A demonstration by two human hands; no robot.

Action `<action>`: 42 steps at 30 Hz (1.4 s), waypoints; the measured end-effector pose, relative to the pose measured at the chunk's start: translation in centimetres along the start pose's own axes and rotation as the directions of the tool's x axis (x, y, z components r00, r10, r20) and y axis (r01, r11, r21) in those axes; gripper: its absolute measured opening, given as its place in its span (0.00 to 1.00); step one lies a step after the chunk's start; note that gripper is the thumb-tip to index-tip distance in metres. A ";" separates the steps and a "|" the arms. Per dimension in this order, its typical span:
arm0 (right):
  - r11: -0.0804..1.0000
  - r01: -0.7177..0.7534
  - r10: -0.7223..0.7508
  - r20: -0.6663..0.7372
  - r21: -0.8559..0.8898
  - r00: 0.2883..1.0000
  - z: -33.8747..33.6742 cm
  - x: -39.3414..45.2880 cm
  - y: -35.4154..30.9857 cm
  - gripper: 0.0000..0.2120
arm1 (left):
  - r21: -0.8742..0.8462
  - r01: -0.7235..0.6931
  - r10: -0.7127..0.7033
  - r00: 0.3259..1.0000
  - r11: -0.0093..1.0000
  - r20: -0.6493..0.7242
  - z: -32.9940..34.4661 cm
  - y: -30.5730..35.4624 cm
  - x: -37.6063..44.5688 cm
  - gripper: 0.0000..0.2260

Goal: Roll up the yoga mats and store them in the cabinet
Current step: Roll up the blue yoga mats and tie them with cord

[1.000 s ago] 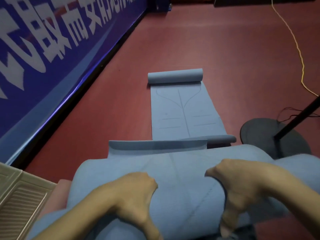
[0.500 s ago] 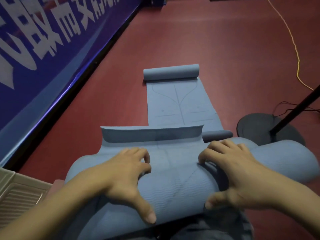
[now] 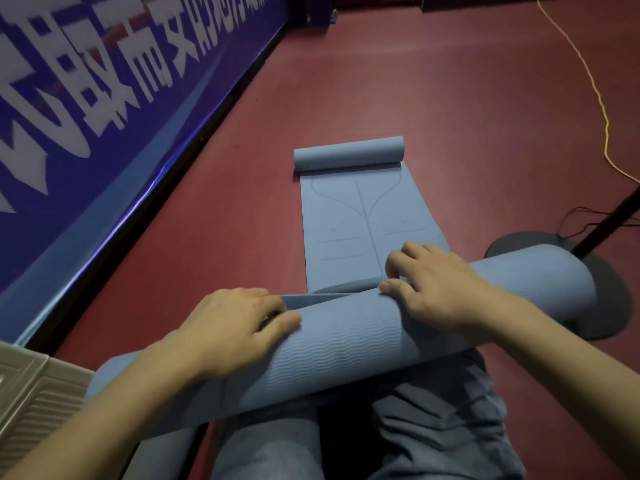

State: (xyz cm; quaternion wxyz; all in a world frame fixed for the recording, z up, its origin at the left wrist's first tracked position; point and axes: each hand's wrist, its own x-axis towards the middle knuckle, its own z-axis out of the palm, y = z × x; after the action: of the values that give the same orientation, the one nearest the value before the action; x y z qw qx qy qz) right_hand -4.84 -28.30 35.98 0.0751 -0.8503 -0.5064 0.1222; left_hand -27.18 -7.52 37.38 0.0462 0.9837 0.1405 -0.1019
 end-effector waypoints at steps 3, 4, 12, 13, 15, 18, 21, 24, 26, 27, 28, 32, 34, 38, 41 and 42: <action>0.999 -0.016 0.015 0.006 0.037 1.000 0.1 0.9 -0.5 0.11 | 0.142 0.042 -0.053 0.995 0.989 0.081 -0.1 2.1 -0.8 0.44; 0.999 -0.023 0.023 -0.005 0.039 1.000 0.1 1.0 -0.6 0.12 | 0.186 0.049 -0.070 0.991 0.981 0.112 -0.1 2.9 -0.9 0.52; 0.997 -0.044 0.054 0.166 -0.062 0.985 -1.3 0.3 -1.9 0.39 | 0.025 0.119 -0.121 0.936 0.993 0.330 -0.5 0.6 2.6 0.48; 0.997 -0.054 0.062 0.168 -0.056 0.984 -1.1 0.6 -1.8 0.39 | 0.006 0.120 -0.114 0.928 0.993 0.355 -0.6 0.4 3.2 0.47; 0.997 -0.067 0.073 0.167 -0.043 0.983 -0.8 1.4 -1.3 0.39 | -0.033 0.120 -0.098 0.919 0.992 0.381 -1.0 0.5 4.1 0.45; 0.997 -0.068 0.074 0.164 -0.044 0.984 -1.0 1.9 -0.7 0.39 | -0.142 0.149 -0.086 0.923 0.978 0.374 -1.3 0.6 4.5 0.41; 0.997 -0.063 0.068 0.125 -0.045 0.990 -1.3 1.5 -1.0 0.38 | -0.231 0.165 -0.081 0.939 0.959 0.336 -0.9 0.7 3.7 0.39; 0.997 -0.075 0.078 0.097 -0.029 0.992 -1.7 0.8 -1.3 0.39 | -0.147 0.081 -0.046 0.972 0.986 0.232 -0.3 1.5 2.5 0.39; 0.996 -0.082 0.084 0.114 -0.024 0.990 -2.0 0.3 -1.6 0.40 | -0.096 0.045 -0.024 0.977 0.994 0.213 -0.6 2.1 1.9 0.36; 0.996 -0.082 0.085 0.132 -0.024 0.988 -2.1 0.1 -1.9 0.41 | -0.085 0.045 -0.025 0.975 0.995 0.219 -1.0 2.3 1.6 0.35; 0.996 -0.084 0.086 0.147 -0.024 0.985 -2.2 -0.1 -2.1 0.41 | -0.083 0.050 -0.029 0.973 0.995 0.230 -1.3 2.5 1.3 0.34; 0.996 -0.081 0.083 0.145 -0.020 0.986 -2.1 -0.7 -3.1 0.42 | -0.041 0.032 -0.021 0.970 0.999 0.244 -1.3 2.9 -0.1 0.36; 0.996 -0.089 0.087 0.144 0.012 0.986 -2.3 -1.0 -3.4 0.42 | 0.006 0.030 -0.030 0.971 1.000 0.238 -1.2 2.7 -0.5 0.37; 0.992 -0.113 0.100 0.218 0.051 0.971 -2.7 -1.4 -3.8 0.42 | -0.023 0.044 -0.036 0.961 0.999 0.276 -1.6 2.6 -0.9 0.39; 0.993 -0.113 0.112 0.282 -0.014 0.953 -2.4 -1.9 -4.0 0.45 | -0.097 0.049 -0.015 0.943 0.994 0.332 -1.3 3.3 -1.8 0.39; 0.993 -0.108 0.115 0.300 -0.039 0.947 -2.3 -2.1 -4.1 0.46 | -0.108 0.047 -0.007 0.940 0.993 0.340 -1.1 3.5 -2.1 0.39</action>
State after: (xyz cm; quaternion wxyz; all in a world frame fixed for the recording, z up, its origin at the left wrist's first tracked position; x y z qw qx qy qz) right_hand -8.60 -28.19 39.53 -0.0198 -0.8497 -0.4644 0.2490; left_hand -27.95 -11.32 39.11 0.1245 0.9452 0.1496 -0.2621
